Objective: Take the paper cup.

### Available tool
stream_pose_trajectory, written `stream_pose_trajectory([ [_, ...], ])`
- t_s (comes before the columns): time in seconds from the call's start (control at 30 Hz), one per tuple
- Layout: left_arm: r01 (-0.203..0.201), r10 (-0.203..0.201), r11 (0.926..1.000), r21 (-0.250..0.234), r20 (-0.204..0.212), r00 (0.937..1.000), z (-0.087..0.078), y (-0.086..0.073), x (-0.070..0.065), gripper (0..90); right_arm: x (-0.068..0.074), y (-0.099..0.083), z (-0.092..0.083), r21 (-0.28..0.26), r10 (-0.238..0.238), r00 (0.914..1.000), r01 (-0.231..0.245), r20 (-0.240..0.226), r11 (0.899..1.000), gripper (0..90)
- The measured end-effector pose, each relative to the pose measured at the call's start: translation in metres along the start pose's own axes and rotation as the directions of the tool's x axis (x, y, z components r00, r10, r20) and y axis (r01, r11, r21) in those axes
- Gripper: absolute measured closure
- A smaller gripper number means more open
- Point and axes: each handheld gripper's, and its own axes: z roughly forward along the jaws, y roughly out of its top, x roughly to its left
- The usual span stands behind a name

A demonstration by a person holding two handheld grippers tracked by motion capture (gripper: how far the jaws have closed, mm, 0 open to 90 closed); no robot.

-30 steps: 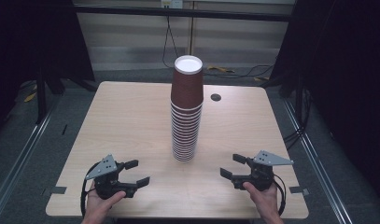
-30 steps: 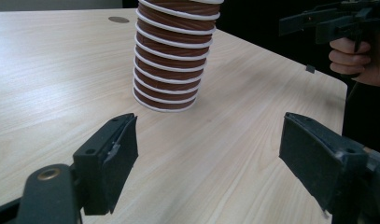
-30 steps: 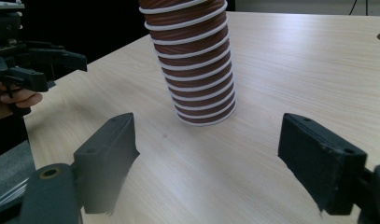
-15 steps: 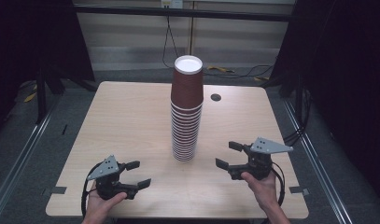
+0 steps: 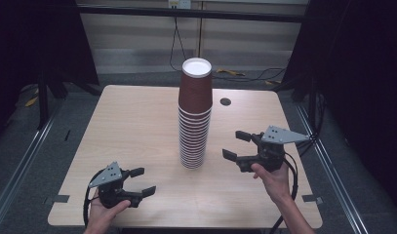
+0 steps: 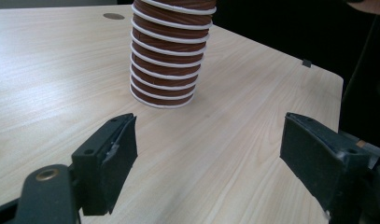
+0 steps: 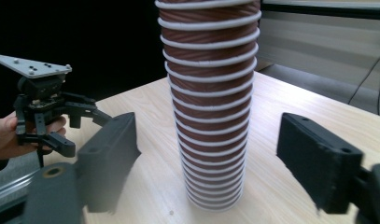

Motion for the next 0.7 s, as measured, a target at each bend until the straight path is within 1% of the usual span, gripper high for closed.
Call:
stream_pose_trajectory([
  [0.07,0.002,-0.002,1.0,0.005,-0.001,1.0,0.0,0.0,0.0,18.6,0.0,0.005,0.002,0.008,-0.006,0.9999,0.006,-0.011,1.0,21.5],
  [0.13,0.001,-0.001,1.0,0.005,0.001,1.0,0.0,0.0,0.0,18.6,0.0,0.011,0.004,0.016,-0.016,0.9998,0.016,-0.009,1.0,21.6],
  [0.2,0.0,0.0,1.0,0.006,0.01,1.0,0.001,0.0,0.0,18.6,0.0,0.017,0.006,0.017,-0.025,0.9996,0.025,-0.014,1.0,21.4],
  [0.27,-0.007,0.007,0.9999,0.008,0.008,0.9999,0.001,0.0,-0.001,18.6,-0.001,0.025,0.008,0.002,-0.021,0.9994,0.021,-0.027,1.0,20.9],
  [0.3,-0.007,0.007,0.9999,0.008,0.008,0.9999,0.001,0.0,-0.001,18.6,-0.001,0.025,0.008,0.002,-0.021,0.9994,0.021,-0.027,1.0,20.9],
  [0.33,-0.007,0.007,1.0,0.007,0.004,1.0,0.001,0.0,-0.002,18.7,-0.001,0.032,0.008,-0.012,-0.024,0.9988,0.024,-0.042,1.0,20.9],
  [0.37,-0.007,0.007,1.0,0.006,0.004,1.0,0.001,0.0,-0.002,18.6,-0.002,0.035,0.008,-0.021,-0.015,0.9987,0.014,-0.05,1.0,20.5],
  [0.5,-0.008,0.008,0.9999,0.006,0.004,1.0,0.0,0.0,-0.001,18.7,-0.003,0.047,0.01,-0.028,-0.027,0.9984,0.026,-0.049,0.999,19.7],
  [0.53,-0.01,0.01,0.9999,0.006,0.003,0.9999,-0.001,0.0,0.0,18.9,-0.004,0.055,0.011,-0.039,-0.027,0.9981,0.025,-0.056,0.999,19.7],
  [0.57,-0.01,0.01,0.9999,0.006,0.003,0.9999,-0.001,0.0,0.0,19.1,-0.004,0.059,0.012,-0.04,-0.031,0.9978,0.028,-0.059,0.999,19.4],
  [0.63,-0.002,0.002,1.0,0.0,-0.002,1.0,-0.001,0.0,0.0,19.8,-0.003,0.067,0.014,-0.032,-0.035,0.9973,0.033,-0.064,0.999,19.1],
  [0.67,0.002,-0.002,1.0,-0.006,-0.003,1.0,-0.002,0.0,0.0,19.8,-0.003,0.067,0.014,-0.032,-0.035,0.9973,0.033,-0.064,0.999,19.1],
  [0.7,0.001,-0.001,1.0,-0.009,-0.003,1.0,-0.002,0.0,0.0,20.1,-0.003,0.072,0.016,-0.018,-0.035,0.996,0.034,-0.082,0.999,20.0],
])
